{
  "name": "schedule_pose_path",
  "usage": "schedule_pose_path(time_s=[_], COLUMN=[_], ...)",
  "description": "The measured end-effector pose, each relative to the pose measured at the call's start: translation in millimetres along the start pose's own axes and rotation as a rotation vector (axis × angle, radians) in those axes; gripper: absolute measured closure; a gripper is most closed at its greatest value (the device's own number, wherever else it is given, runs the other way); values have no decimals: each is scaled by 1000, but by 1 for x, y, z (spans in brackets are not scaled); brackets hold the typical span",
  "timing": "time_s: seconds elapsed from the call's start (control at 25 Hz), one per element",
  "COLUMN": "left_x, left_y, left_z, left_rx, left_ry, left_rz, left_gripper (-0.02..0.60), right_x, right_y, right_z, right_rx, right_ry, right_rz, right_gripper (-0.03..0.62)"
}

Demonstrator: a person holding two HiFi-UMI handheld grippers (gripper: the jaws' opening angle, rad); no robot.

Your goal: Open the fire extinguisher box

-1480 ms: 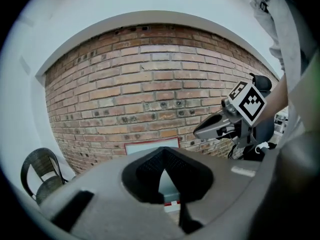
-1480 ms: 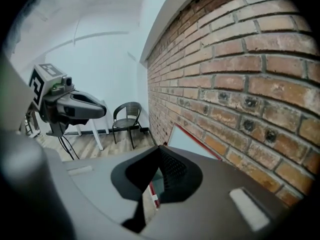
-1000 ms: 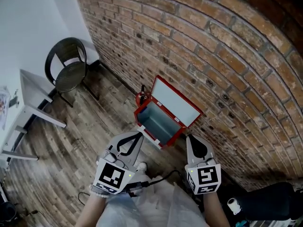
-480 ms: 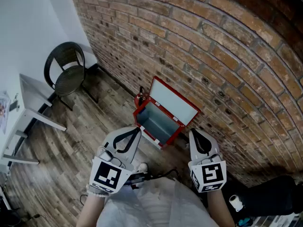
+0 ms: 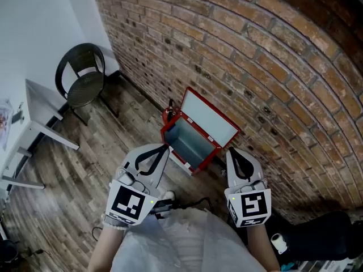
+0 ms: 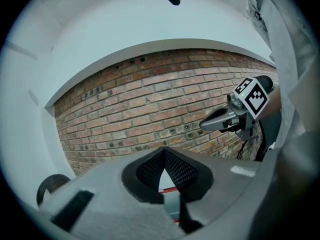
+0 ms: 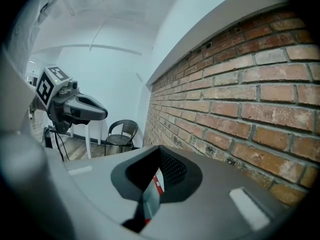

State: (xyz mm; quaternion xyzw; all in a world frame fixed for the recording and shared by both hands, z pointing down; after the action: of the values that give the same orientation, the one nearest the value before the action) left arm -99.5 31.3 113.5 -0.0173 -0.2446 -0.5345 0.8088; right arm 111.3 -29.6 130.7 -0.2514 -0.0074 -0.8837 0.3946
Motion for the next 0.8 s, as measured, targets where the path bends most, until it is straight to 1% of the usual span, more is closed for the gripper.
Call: schedule_pose_path(time_s=[0.2,0.8], left_x=[-2,-2], left_y=[-3,-5], left_z=[4,7], left_rx=[-7,-23], left_ry=[-10,-11], left_rz=[-22,-32], left_gripper=[583,583], right_x=[0,0], right_y=[-3,-7], right_z=[0,0], right_rx=[-21,-38], right_ry=[-5,-15], right_rz=[-2,-2], right_gripper=[586,586])
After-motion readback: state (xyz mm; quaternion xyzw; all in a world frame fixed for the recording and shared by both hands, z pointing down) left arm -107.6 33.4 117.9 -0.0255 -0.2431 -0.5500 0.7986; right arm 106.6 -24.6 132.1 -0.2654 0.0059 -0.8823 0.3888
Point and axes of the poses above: the fingertips, and each gripper's own axes: x forward along the fingers, y to its right, z out of its underside, the point moved 7 cm from there along -x, backward along the fingers, and after that the axes turned 12 degrees about -y, right-handed, at the moved point
